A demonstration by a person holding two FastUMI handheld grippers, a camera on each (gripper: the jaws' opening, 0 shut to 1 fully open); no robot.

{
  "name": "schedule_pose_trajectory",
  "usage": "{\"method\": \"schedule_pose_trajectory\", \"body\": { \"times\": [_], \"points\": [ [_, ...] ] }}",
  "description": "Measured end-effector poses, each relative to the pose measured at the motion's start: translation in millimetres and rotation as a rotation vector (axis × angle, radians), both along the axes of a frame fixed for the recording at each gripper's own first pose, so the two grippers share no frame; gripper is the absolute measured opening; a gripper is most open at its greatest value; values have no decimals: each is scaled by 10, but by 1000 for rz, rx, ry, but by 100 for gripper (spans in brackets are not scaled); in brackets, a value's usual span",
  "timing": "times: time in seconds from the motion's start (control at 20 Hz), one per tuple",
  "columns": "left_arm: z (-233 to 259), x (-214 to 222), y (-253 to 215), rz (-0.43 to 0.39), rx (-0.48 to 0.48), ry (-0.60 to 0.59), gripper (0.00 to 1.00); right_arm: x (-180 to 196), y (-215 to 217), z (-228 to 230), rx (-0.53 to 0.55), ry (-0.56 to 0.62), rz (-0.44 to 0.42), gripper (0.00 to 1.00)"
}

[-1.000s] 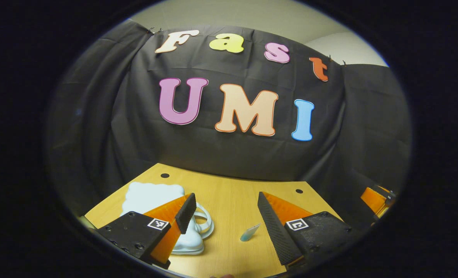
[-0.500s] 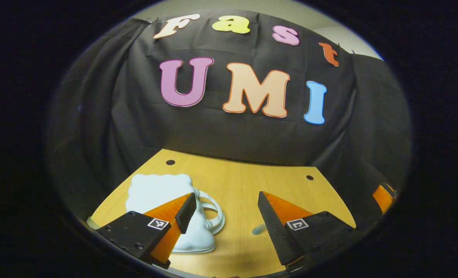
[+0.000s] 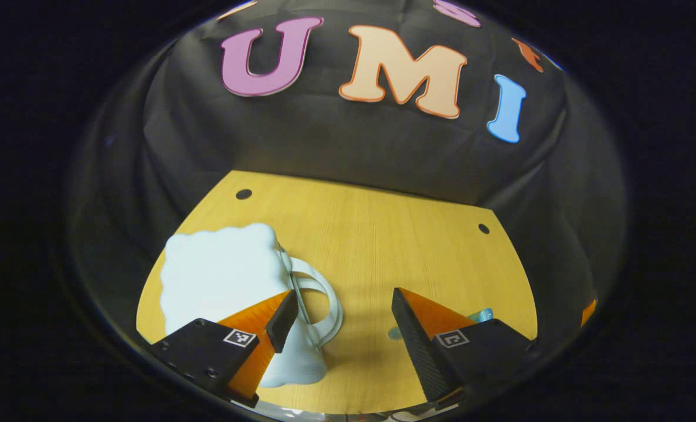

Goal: First open the suitcase, pack the skin care products into it, and then close the suitcase.

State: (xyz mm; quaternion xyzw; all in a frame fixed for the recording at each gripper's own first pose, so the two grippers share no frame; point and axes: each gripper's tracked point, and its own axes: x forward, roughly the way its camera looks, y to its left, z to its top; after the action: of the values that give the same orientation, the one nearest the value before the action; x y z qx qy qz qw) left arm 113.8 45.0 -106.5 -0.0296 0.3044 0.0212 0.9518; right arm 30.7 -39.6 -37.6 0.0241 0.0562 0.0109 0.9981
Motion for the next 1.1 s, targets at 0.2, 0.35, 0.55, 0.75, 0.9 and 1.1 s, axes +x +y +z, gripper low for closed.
{"method": "schedule_pose_trajectory", "body": {
  "times": [0.2, 0.35, 0.55, 0.75, 0.9, 1.1],
  "points": [
    [-378, 251, 88, 35, -12, 132, 95, -63, -215, -73, 8, 30, -41, 98],
    [-605, 350, 135, 61, -50, 221, 95, -88, -370, -111, -2, 46, -66, 98],
    [-831, 455, 114, 76, -70, 309, 94, -131, -526, -130, -10, 56, -94, 98],
    [-1049, 499, 68, 101, -73, 394, 91, -168, -616, -161, -17, 63, -107, 98],
    [-1167, 535, 79, 128, -73, 437, 86, -191, -708, -157, -27, 60, -116, 98],
    [-1249, 547, 158, 152, -41, 481, 71, -224, -842, -152, -31, 63, -129, 98]
  ]
}}
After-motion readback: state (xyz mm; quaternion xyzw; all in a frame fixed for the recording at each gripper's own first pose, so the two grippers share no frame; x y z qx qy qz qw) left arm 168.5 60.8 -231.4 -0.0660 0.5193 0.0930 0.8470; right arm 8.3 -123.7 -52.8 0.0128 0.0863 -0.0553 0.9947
